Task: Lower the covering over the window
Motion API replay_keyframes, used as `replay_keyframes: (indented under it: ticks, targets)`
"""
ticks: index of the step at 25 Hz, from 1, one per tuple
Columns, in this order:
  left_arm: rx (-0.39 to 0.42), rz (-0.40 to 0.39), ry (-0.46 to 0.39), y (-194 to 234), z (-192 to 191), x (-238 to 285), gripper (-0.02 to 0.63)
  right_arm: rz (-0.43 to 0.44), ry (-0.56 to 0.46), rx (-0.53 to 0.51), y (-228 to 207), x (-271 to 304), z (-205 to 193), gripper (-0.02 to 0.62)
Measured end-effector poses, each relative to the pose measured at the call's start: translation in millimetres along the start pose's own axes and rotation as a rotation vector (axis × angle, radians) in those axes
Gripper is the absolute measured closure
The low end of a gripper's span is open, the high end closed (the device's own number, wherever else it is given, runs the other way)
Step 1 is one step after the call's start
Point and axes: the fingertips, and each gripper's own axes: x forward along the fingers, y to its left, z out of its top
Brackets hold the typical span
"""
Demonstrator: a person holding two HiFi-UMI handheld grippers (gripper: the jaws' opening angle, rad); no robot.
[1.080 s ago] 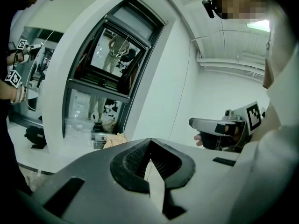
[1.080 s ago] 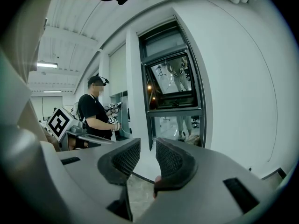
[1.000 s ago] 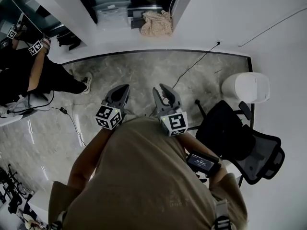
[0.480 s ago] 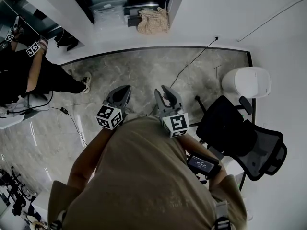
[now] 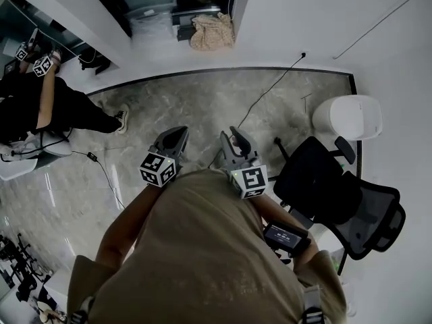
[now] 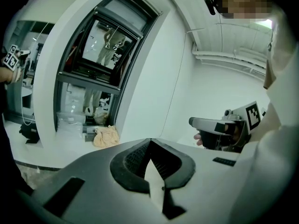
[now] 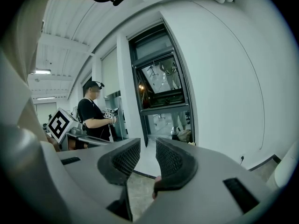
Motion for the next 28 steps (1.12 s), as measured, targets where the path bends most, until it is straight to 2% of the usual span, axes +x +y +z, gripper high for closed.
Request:
replay_keyframes:
  ticks: [13, 19, 24, 28]
  targets:
    - [-0.045, 0.048, -0.016, -71, -25, 46, 0.592, 0.021, -0.002, -0.02, -72, -61, -8, 0.489]
    - [-0.081, 0.084, -0.02, -81, -30, 43, 0.592, 0.051, 0.002, -0.023, -79, -68, -9, 0.489]
    - [-0.101, 0.117, -0.02, -73, -30, 35, 0.592, 0.078, 0.015, -0.003, -74, -62, -6, 0.489]
    - [-0.095, 0.099, -0.012, -73, -31, 33, 0.592, 0.095, 0.018, 0.021, -69, -57, -7, 0.489]
